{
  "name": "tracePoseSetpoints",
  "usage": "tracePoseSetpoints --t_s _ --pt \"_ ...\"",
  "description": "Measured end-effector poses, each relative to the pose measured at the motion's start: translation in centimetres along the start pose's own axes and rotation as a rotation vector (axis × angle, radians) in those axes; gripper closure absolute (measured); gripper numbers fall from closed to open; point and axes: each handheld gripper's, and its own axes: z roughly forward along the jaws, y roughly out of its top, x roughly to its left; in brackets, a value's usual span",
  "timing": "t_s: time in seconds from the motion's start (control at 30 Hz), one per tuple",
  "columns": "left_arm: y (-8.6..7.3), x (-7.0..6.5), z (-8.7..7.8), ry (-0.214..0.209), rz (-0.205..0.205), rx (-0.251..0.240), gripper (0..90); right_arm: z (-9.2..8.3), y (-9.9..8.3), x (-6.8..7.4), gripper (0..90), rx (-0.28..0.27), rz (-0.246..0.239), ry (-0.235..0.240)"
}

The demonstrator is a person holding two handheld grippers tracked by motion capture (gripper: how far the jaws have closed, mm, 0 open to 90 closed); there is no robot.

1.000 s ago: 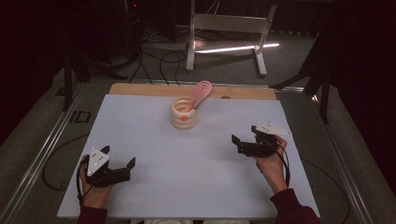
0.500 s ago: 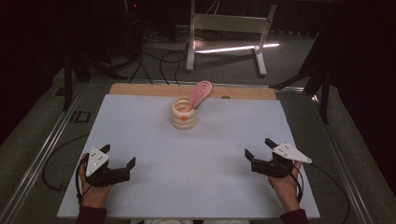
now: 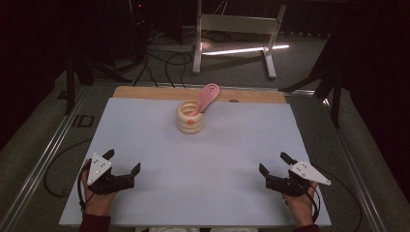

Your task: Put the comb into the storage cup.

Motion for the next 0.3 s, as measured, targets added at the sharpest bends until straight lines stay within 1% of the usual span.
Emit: tracePoseSetpoints --t_s 0.07,0.23,0.3 --pt "-0.05 0.01 0.03 0.002 0.001 0.001 0.1 -0.05 -0.09 -0.08 8.8 0.007 0.007 -0.004" --pt "-0.19 0.03 0.14 0.004 -0.007 0.006 0.1 0.03 -0.20 0.10 8.8 0.011 -0.011 -0.005" --pt "-0.21 0.02 0.18 0.005 -0.008 0.009 0.1 0.16 -0.32 0.10 8.7 0.020 -0.004 0.005"
